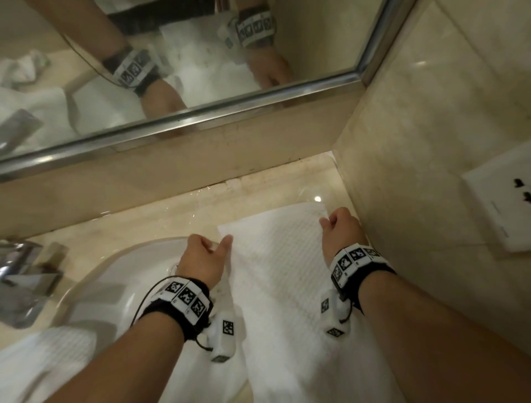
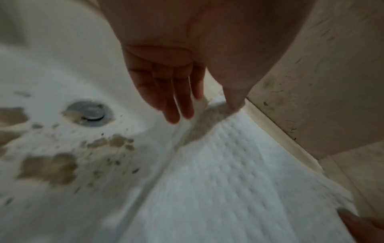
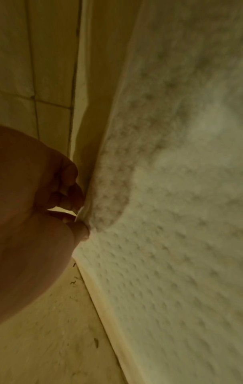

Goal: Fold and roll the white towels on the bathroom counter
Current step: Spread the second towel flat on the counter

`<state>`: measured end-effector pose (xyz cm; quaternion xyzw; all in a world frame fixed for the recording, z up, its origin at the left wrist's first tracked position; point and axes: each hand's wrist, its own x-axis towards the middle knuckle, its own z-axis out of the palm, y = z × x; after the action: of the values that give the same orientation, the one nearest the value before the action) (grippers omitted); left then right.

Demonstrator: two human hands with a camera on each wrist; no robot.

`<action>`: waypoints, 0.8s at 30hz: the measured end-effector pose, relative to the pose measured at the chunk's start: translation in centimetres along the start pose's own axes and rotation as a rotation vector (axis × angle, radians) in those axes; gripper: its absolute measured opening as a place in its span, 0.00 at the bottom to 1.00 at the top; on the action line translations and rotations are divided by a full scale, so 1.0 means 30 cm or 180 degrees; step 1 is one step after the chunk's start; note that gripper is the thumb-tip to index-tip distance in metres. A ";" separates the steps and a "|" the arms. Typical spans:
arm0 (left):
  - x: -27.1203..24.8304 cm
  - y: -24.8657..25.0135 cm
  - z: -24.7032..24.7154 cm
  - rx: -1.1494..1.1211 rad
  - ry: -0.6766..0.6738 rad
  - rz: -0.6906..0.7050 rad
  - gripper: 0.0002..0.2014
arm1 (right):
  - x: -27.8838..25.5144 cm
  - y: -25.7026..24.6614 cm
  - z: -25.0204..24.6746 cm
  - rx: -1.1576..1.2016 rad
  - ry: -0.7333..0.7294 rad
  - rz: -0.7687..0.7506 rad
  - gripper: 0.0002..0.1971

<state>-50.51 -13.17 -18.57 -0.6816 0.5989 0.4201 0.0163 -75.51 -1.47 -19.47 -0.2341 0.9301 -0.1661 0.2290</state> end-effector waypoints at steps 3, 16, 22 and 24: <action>-0.049 -0.035 0.036 0.0257 -0.0435 0.0026 0.29 | 0.000 0.006 0.003 0.0541 -0.0060 0.0300 0.12; -0.088 -0.096 0.071 -0.0712 -0.1594 -0.0758 0.26 | -0.085 0.092 -0.106 -0.0299 -0.1129 -0.0033 0.18; -0.108 -0.042 0.029 -0.0114 -0.0950 -0.0184 0.16 | -0.094 0.078 -0.164 -0.0465 -0.1153 -0.0146 0.17; -0.079 -0.001 -0.010 -0.0559 -0.0733 -0.0175 0.15 | -0.063 0.023 -0.180 -0.0219 -0.0913 -0.0213 0.14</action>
<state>-50.15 -11.43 -16.99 -0.6439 0.5351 0.5457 0.0367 -76.99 1.17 -14.56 -0.2941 0.8846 -0.1065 0.3458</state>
